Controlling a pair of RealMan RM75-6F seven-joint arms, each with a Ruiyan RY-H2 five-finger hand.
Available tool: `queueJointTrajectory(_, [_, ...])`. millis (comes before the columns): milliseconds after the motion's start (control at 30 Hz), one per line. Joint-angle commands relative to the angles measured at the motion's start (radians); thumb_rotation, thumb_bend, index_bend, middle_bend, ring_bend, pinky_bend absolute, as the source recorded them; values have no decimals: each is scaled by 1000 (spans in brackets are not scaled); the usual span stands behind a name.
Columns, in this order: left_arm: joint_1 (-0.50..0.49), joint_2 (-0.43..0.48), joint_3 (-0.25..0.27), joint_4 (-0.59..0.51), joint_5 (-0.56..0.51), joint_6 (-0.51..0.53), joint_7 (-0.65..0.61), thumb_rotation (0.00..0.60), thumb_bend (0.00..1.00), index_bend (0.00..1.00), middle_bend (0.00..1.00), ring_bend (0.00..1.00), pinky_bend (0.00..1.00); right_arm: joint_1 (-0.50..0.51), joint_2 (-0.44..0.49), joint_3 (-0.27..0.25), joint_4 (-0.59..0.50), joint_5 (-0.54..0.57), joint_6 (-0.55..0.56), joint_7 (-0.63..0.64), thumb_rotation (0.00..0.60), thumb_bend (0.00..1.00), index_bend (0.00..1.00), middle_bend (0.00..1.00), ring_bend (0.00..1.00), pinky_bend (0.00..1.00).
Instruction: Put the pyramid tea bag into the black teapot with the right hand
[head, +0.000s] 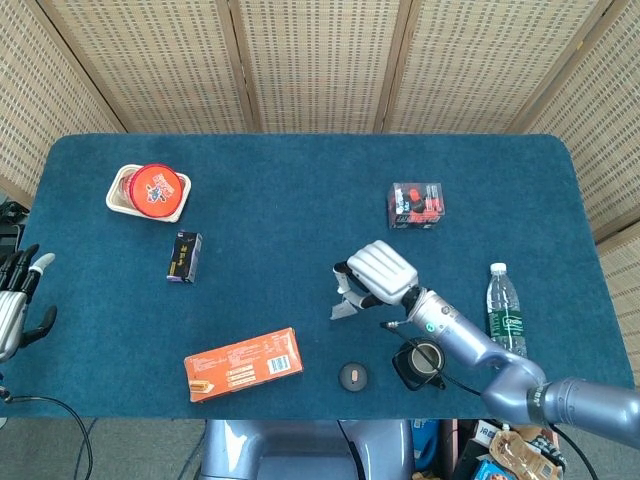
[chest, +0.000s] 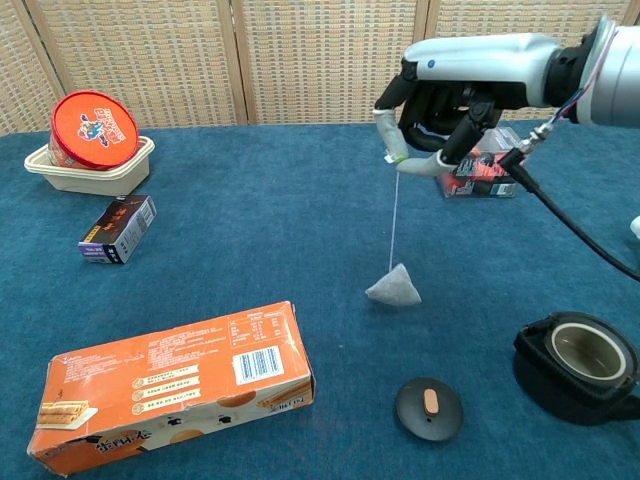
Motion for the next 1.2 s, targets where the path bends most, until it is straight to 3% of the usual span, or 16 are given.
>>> queueJointTrajectory(33, [0,4,-1,-5,2,3,3,600,442,90,0,0,0,-27,57,-12,-34,-71,32,94,600,803,694,882,929,1000])
queueJointTrajectory(500, [8,26,5,-54,12,20,28,600,442,90,0,0,0,-83,159,-84,-27,-263,151,368,600,803,707,883,931,1000])
queueJointTrajectory(1200, [12,45,8,-102,27,35,61,600,441,90,0,0,0,-191,281,-166,6,-349,324,499,600,809,722,889,938,1000])
